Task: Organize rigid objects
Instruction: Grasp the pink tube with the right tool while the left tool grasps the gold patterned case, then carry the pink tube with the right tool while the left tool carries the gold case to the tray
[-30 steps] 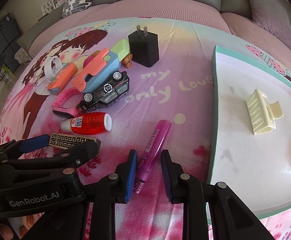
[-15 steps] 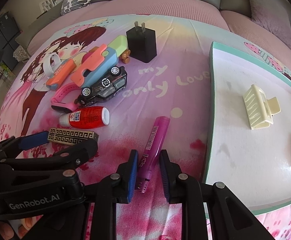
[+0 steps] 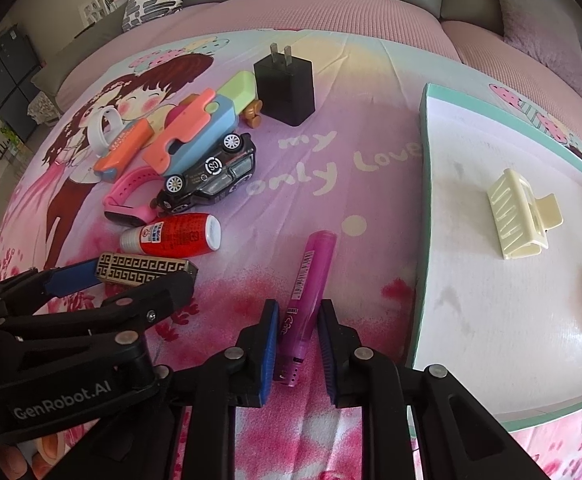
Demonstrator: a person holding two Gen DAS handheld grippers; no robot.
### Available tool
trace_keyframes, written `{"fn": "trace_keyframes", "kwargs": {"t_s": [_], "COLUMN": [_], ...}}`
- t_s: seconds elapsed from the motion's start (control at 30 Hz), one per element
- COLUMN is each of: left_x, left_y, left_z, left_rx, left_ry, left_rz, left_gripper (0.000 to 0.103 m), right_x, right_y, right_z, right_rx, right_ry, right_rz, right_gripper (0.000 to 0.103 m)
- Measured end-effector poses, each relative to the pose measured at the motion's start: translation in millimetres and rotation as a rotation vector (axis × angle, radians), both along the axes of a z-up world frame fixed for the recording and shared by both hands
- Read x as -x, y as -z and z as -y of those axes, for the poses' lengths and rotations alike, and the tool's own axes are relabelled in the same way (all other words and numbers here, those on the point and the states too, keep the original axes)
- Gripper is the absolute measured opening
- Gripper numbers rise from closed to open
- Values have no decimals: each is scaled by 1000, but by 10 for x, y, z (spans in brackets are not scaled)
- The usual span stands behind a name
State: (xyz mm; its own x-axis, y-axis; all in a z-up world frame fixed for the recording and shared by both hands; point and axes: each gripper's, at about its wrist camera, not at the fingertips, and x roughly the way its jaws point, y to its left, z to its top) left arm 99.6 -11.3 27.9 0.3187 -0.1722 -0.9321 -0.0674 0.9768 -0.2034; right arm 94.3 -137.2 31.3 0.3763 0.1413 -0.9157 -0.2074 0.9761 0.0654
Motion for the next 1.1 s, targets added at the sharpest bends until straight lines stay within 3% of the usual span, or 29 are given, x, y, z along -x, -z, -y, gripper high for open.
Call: {"fn": "trace_keyframes", "kwargs": {"t_s": [0.7,1.1], "left_x": [188,82], "left_y": [-584,-804], "left_z": [-255,168], "left_rx": [18,36], "left_ry": [-38,8], "left_rz": [161,239], "left_gripper": [83,83], "right_x": [49,108], "right_y": [-465,-676], "right_z": [193,771], "right_rx": [-101,-117], "right_ry": [76,234], "right_rz": [161,238], "right_gripper": [13,13]}}
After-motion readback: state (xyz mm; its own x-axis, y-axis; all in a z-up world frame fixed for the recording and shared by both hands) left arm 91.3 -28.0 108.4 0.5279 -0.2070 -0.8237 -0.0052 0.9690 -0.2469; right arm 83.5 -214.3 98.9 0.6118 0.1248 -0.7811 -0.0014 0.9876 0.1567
